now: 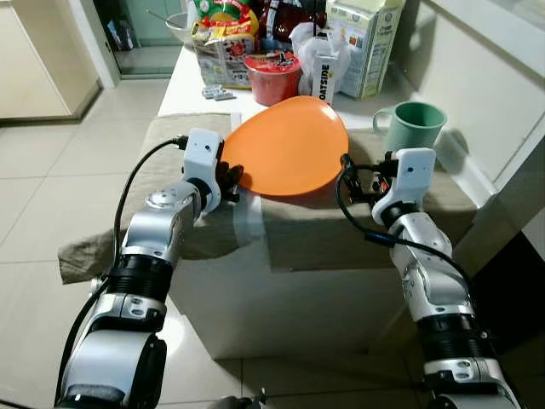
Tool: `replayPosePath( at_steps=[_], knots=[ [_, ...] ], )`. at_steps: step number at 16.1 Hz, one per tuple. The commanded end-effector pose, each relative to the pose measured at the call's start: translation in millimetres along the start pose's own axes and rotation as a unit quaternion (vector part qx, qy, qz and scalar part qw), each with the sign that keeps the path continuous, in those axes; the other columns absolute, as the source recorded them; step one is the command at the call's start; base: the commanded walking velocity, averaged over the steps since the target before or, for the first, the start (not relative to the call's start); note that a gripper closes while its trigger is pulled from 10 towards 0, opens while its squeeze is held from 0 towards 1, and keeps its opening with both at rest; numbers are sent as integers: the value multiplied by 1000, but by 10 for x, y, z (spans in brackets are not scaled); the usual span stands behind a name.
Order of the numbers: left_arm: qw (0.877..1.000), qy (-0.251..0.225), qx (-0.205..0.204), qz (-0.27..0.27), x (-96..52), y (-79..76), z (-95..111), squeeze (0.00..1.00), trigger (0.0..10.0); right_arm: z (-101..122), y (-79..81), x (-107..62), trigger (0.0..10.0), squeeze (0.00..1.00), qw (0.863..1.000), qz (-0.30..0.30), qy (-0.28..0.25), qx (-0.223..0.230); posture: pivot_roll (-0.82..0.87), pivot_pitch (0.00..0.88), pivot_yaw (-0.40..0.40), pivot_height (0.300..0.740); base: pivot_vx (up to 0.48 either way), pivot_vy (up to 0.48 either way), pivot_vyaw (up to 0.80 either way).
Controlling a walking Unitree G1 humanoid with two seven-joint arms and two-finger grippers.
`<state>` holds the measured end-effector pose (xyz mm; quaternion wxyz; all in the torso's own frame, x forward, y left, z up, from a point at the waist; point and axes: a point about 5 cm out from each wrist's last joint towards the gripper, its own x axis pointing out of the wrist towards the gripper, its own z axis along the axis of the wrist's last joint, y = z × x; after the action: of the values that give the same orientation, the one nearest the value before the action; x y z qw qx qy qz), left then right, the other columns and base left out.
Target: Setting the table
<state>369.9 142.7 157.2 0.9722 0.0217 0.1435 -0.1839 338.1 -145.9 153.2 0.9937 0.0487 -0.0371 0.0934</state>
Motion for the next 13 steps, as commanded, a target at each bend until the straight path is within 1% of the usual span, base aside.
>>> replayPosePath(
  at_steps=[1,3,5,6,8,11,13],
  knots=[
    [998,65,-15,-21,7,-86,-310,0,10000,5,59,48,10000,0,999,15,9,31,-157,43,66,740,0,0,0],
    [997,65,-18,-23,-5,-94,-308,0,10000,5,121,100,10000,0,996,22,17,80,-154,43,67,740,0,0,0],
    [998,62,-19,-26,-11,-109,-290,0,10000,18,212,148,10000,0,994,37,18,106,-151,42,66,740,0,0,0],
    [998,61,-19,-26,-13,-116,-287,0,10000,32,263,154,10000,0,993,49,15,104,-149,42,66,740,0,0,0],
    [998,60,-18,-28,-18,-121,-280,0,10000,29,302,154,10000,0,993,55,18,104,-148,42,65,740,0,0,0],
    [998,58,-18,-30,-19,-128,-260,0,10000,-68,303,168,10000,0,990,46,39,130,-149,40,69,740,0,0,0],
    [998,55,-18,-33,-26,-145,-230,0,10000,-151,307,197,10000,0,989,41,51,133,-146,39,69,740,0,0,0]
  ],
)
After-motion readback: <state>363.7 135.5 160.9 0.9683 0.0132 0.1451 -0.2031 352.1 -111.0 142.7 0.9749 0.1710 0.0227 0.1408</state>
